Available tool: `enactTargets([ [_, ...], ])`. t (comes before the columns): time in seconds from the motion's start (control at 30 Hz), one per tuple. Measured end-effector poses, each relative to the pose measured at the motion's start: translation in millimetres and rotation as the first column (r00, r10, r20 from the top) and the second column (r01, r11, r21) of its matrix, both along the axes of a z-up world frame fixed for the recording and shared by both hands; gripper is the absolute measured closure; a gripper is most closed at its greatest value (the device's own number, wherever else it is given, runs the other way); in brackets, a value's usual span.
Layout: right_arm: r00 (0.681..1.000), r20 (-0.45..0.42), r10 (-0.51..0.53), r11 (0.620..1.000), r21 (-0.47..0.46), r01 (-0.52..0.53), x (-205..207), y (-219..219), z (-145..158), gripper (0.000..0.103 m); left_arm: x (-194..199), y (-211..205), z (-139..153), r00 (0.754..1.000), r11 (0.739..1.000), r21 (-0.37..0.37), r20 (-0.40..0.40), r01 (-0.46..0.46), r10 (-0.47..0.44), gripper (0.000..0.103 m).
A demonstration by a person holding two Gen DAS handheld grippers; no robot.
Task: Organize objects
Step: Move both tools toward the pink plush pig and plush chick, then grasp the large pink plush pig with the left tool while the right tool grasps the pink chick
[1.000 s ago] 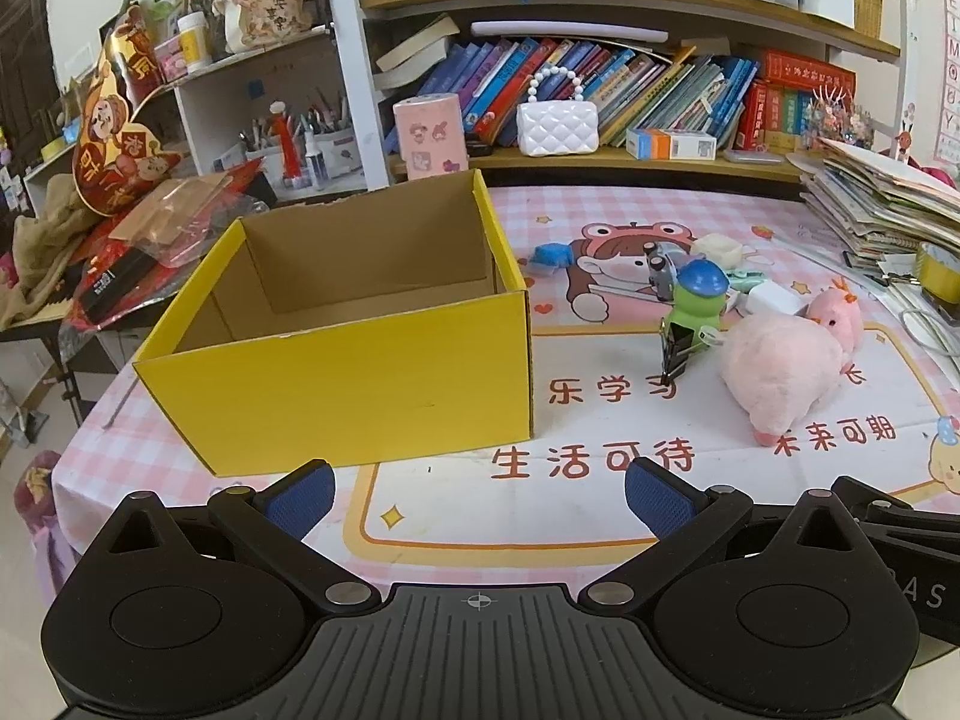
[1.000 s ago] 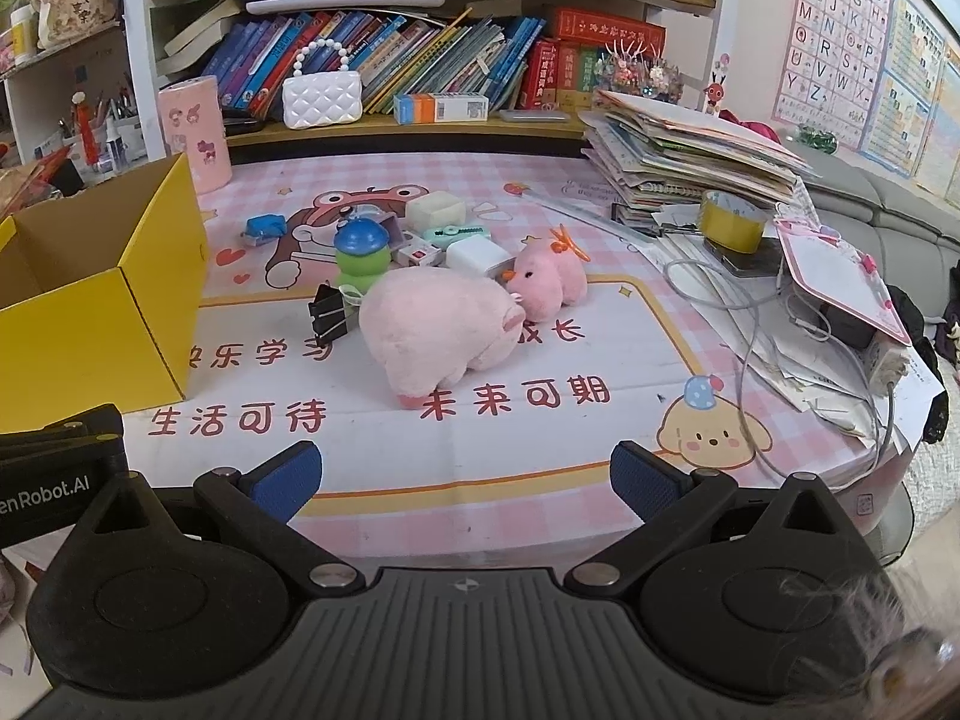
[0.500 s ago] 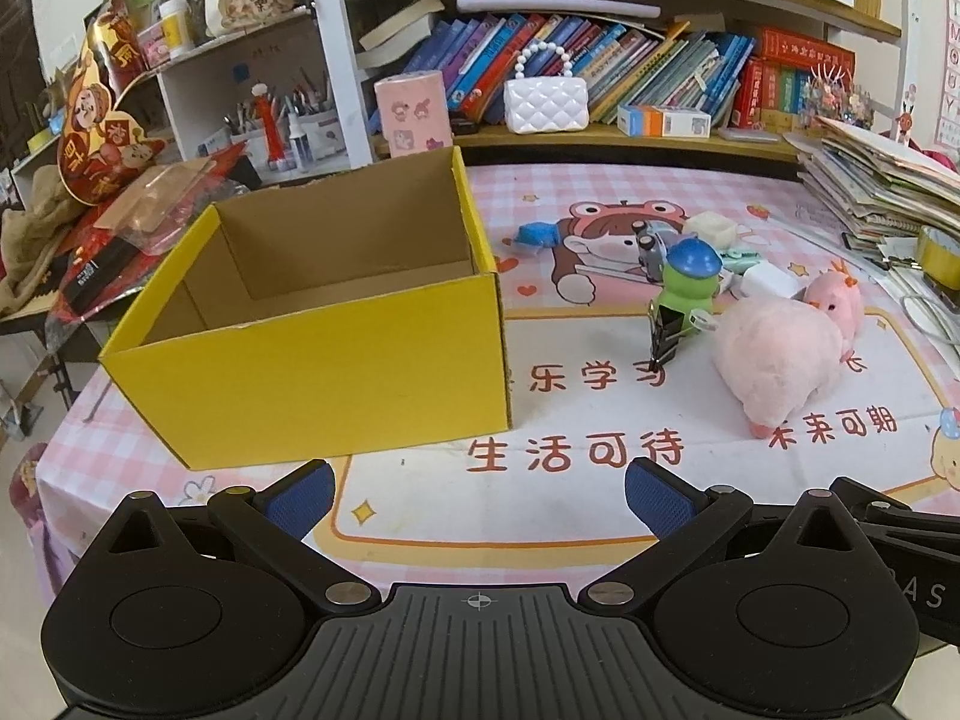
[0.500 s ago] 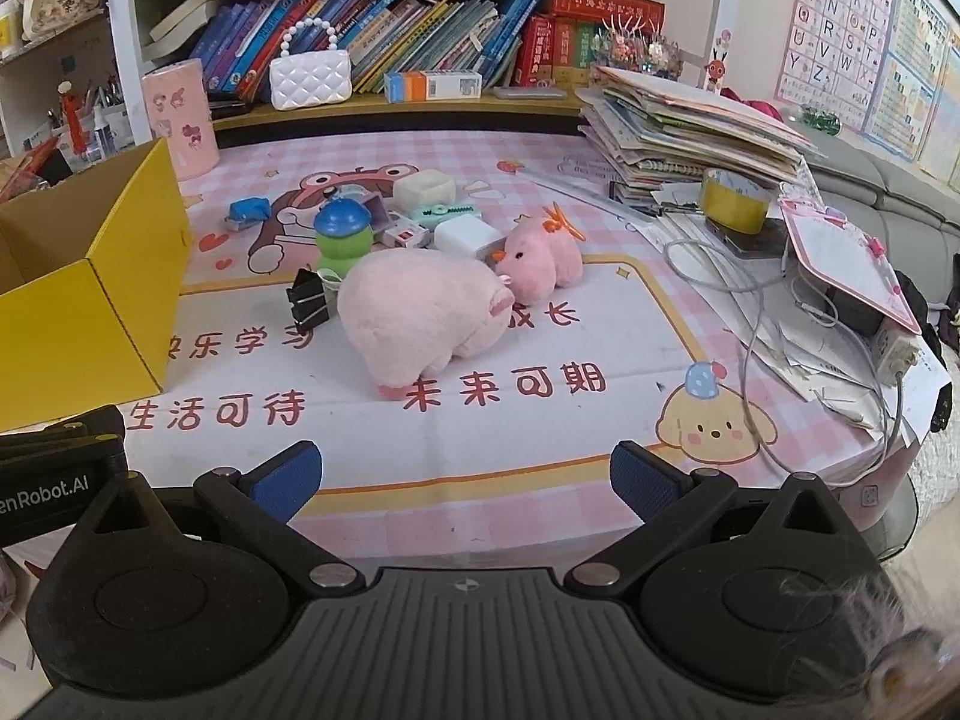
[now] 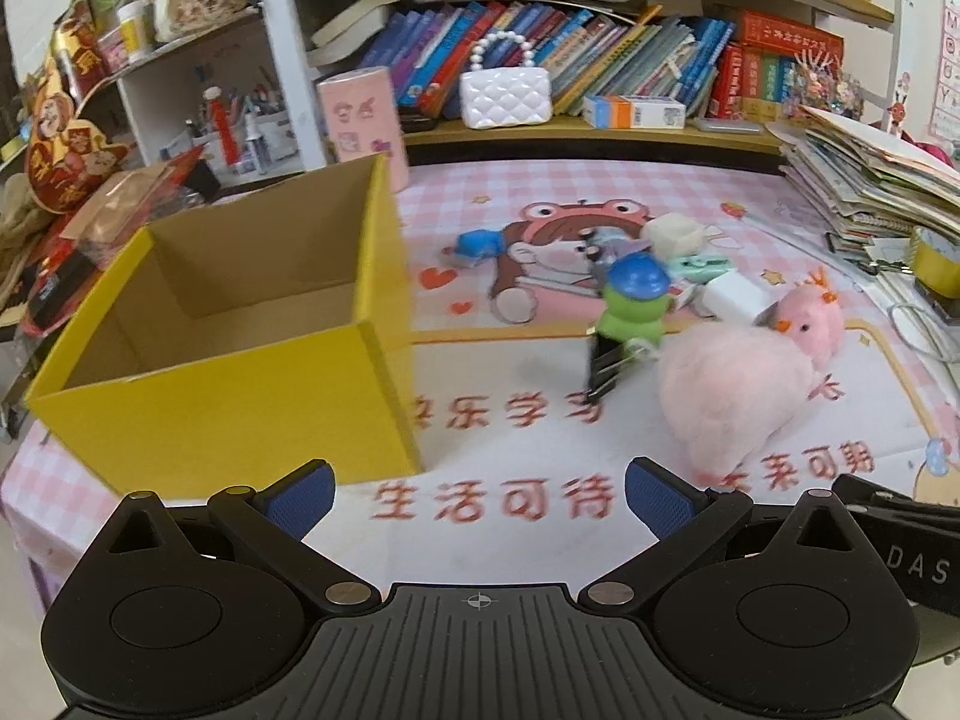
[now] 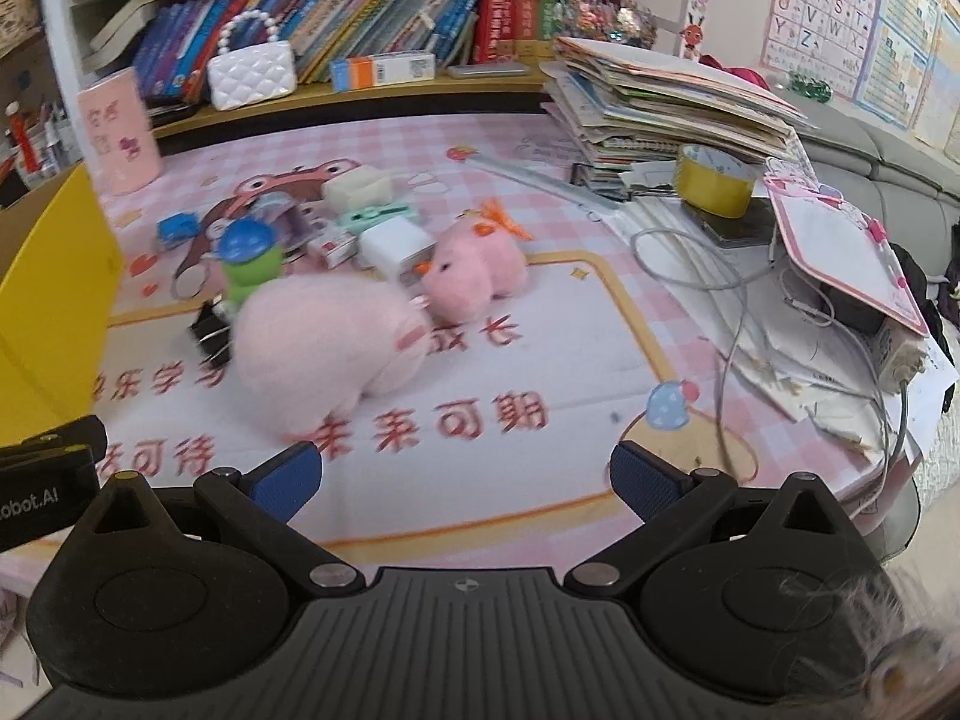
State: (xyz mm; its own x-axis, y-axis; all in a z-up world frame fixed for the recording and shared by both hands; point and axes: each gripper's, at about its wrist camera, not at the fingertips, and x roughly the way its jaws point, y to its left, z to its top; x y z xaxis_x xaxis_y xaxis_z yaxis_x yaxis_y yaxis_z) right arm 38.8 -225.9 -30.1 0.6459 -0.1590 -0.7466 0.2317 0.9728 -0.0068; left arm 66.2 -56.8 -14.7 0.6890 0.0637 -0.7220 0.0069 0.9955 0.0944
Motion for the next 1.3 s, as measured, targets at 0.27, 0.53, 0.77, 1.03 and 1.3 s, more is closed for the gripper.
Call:
enactTargets([
  [0.27,0.997,0.052,-0.05,0.998,0.034,0.048,25.7,-49.0,7.1,0.0,22.4,-40.9,7.1,0.998,0.998,-0.021,0.021,0.057,-0.056,0.0],
  [0.53,0.994,0.094,-0.054,0.993,0.111,0.043,56.4,-84.3,3.5,0.007,47.3,-61.4,-2.3,0.994,0.994,-0.055,-0.034,0.099,-0.101,0.0],
  [0.77,0.993,0.117,0.03,0.978,0.201,-0.053,90.0,-92.6,0.3,0.018,62.9,-70.6,-8.9,0.985,0.974,-0.16,-0.034,0.16,-0.167,0.0],
  [1.03,0.993,0.085,0.078,0.964,0.247,-0.097,134.3,-98.1,-9.4,0.017,93.3,-99.1,-34.2,0.966,0.964,-0.145,-0.097,0.223,-0.238,0.002],
  [1.3,0.994,0.002,0.106,0.952,0.29,-0.102,169.3,-98.3,-35.1,0.019,101.8,-110.4,-41.1,0.961,0.962,-0.11,-0.095,0.248,-0.259,0.009],
])
